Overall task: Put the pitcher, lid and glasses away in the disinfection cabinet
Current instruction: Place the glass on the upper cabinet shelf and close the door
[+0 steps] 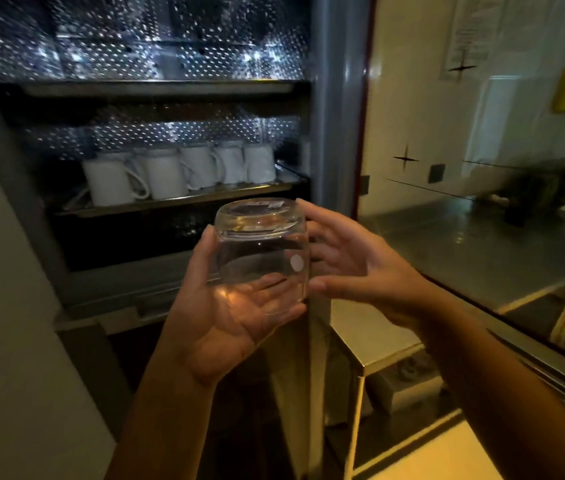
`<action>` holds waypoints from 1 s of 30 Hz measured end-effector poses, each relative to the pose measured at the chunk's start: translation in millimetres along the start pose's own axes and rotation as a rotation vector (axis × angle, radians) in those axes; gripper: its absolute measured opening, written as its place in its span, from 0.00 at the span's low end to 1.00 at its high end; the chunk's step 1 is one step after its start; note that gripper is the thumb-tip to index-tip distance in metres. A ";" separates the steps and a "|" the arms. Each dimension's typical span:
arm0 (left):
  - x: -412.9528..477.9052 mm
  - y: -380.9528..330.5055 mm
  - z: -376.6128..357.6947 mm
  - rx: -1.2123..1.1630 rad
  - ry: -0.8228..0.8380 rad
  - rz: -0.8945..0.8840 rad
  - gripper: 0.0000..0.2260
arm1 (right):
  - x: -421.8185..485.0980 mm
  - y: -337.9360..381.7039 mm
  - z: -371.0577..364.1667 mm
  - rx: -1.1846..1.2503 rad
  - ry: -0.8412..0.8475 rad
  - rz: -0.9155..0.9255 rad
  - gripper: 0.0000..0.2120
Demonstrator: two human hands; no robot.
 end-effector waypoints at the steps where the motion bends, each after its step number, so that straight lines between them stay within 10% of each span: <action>1: 0.6 -6.0 3.3 0.014 -0.001 -0.018 0.31 | 8.0 -2.1 -2.7 0.078 -0.002 -0.012 0.37; 30: 83.7 -115.0 48.5 -0.052 -0.004 -0.116 0.34 | 182.6 -38.9 -33.6 0.295 0.051 0.125 0.40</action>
Point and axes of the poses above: each hand's wrist, its own x-axis towards the middle knuckle, its own z-axis out of the back of the hand, y = z × x, the point moved 6 cm from there along x, towards the middle knuckle, and after that the axes turned 7 degrees about -y, right-handed, at the moved point
